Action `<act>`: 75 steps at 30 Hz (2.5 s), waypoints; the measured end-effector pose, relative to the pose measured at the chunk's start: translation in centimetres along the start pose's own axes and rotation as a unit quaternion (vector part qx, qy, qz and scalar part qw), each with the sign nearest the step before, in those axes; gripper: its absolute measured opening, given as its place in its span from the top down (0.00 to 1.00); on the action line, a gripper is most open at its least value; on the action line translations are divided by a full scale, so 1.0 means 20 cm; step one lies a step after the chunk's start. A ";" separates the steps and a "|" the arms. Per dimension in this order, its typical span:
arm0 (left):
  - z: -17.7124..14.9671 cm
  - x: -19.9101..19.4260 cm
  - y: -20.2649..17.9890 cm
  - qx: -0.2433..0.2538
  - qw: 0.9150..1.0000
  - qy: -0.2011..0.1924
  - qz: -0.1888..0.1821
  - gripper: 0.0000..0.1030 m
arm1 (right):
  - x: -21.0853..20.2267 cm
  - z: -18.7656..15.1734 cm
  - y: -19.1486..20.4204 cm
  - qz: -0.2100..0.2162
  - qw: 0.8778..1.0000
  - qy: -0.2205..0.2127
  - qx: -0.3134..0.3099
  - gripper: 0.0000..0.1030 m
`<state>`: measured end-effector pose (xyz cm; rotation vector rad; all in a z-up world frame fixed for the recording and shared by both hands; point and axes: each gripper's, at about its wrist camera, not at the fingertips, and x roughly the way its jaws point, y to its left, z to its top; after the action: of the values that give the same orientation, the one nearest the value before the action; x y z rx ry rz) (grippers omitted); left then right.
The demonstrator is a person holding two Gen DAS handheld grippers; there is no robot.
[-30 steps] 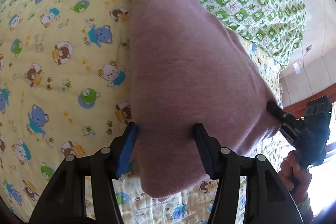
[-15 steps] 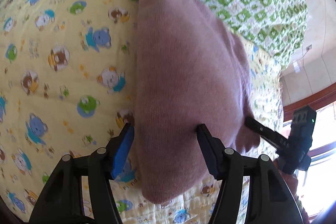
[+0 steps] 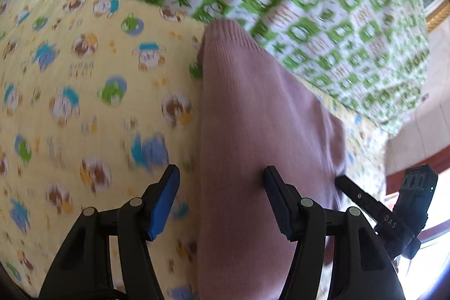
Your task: Fold small clothes
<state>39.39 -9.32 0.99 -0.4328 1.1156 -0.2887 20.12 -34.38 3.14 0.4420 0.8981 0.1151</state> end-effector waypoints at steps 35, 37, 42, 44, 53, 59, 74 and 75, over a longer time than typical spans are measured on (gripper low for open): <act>-0.33 0.06 0.09 -0.044 0.996 0.040 -0.064 0.23 | -0.03 -0.10 -0.26 0.019 0.999 0.001 0.050 0.27; -0.33 0.10 0.08 -0.046 0.995 0.047 -0.069 0.21 | 0.01 -0.09 -0.27 0.040 0.998 0.016 0.050 0.27; -0.29 0.20 0.06 -0.045 0.994 0.060 -0.078 0.17 | 0.12 -0.11 -0.35 0.059 0.994 0.037 0.079 0.28; -0.28 0.24 0.04 -0.042 0.993 0.063 -0.085 0.17 | 0.12 -0.10 -0.37 0.072 0.993 0.035 0.088 0.28; -0.29 0.27 -0.02 -0.036 0.992 0.050 -0.110 0.51 | 0.15 -0.12 -0.34 0.104 0.988 0.047 0.105 0.70; -0.31 0.11 -0.06 -0.011 0.992 0.032 -0.119 0.59 | 0.02 -0.14 -0.22 0.124 0.986 0.023 0.112 0.75; -0.53 -0.62 0.52 -0.052 0.995 -0.041 -0.079 0.59 | 0.11 -0.42 0.47 0.239 0.968 0.074 0.031 0.75; -0.57 -0.64 0.58 -0.060 0.994 -0.041 -0.077 0.59 | 0.14 -0.45 0.51 0.248 0.965 0.078 0.026 0.75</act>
<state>23.83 4.34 1.56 -0.6343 1.0252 -0.3368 15.69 -21.46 0.51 0.7089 0.9301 0.5937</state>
